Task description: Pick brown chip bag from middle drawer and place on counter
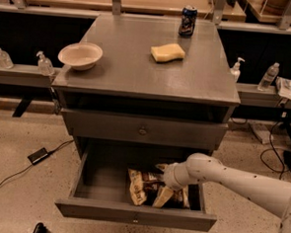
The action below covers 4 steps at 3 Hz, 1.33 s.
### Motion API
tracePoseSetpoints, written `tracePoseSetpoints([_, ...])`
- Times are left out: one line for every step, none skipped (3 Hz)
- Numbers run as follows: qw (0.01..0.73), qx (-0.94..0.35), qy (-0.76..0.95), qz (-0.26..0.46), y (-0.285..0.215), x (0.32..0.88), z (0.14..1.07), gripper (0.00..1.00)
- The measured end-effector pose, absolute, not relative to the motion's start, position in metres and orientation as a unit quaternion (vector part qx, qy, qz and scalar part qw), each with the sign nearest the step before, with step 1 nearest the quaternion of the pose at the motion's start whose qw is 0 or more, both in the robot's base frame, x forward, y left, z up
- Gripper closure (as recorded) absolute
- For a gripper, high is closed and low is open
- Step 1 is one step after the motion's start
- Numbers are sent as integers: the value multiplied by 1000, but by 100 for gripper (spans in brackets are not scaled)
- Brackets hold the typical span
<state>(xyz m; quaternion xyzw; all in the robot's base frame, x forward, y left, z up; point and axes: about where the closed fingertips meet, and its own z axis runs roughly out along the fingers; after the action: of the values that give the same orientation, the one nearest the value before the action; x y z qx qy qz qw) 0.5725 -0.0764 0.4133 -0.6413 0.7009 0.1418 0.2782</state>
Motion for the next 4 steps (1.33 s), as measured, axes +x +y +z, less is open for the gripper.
tracePoseSetpoints([285,-645,693,149,-75,574,414,43])
tracePoseSetpoints([285,-645,693,149,-75,574,416,65])
tracePoseSetpoints([343,-635,679,137,-82,579,434,95])
tracePoseSetpoints([408,-619,660,123,-92,582,461,100])
